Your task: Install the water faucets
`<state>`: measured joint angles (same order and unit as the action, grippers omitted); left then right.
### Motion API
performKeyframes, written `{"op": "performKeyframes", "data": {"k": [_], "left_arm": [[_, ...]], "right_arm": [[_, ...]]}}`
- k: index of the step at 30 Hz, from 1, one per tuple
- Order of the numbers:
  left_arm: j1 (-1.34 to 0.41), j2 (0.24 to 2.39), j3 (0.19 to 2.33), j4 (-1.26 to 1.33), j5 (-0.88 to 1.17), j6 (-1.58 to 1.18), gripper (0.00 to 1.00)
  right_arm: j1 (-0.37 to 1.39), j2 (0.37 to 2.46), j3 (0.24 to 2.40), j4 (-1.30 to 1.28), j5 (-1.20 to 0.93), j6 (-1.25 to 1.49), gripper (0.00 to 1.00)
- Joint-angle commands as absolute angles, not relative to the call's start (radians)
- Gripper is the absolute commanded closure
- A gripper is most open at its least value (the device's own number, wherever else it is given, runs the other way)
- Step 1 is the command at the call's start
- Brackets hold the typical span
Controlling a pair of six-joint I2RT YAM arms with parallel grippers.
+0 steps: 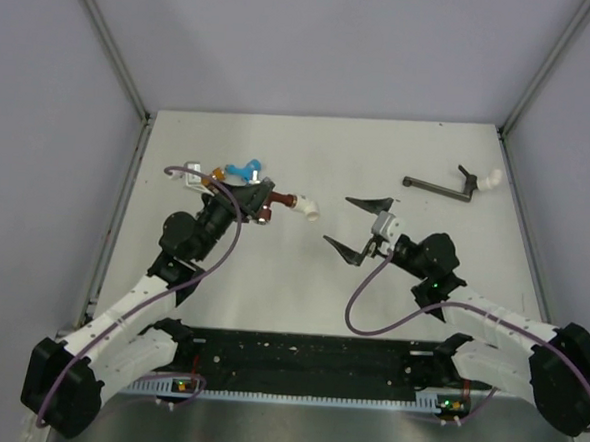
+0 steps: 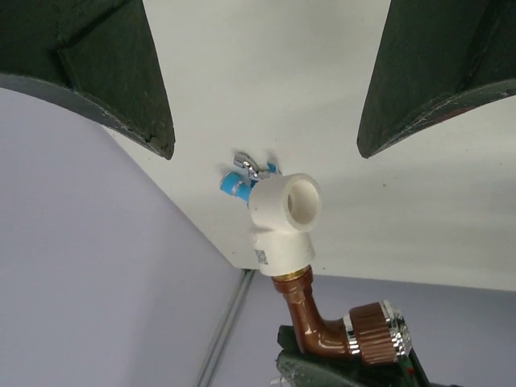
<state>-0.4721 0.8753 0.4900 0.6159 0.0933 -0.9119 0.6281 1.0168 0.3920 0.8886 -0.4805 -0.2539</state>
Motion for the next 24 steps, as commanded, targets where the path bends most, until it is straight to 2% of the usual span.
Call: {"op": "performKeyframes", "data": {"k": [1, 9, 15, 24], "left_arm": [[-0.471, 0.861, 0.54, 0.684, 0.046, -0.994, 1.0], [-0.472, 0.888, 0.551, 0.704, 0.116, -1.048, 1.0], [-0.472, 0.904, 0.555, 0.713, 0.178, -1.06, 1.0], [-0.471, 0.882, 0.561, 0.681, 0.282, -0.984, 1.0]], "right_arm": [[0.667, 1.074, 0.409, 0.96, -0.476, -0.333, 0.06], [0.701, 1.187, 0.437, 1.086, -0.479, -0.33, 0.08], [0.701, 1.236, 0.454, 1.15, -0.479, -0.313, 0.21], [0.701, 1.253, 0.462, 1.207, -0.446, -0.278, 0.22]]}}
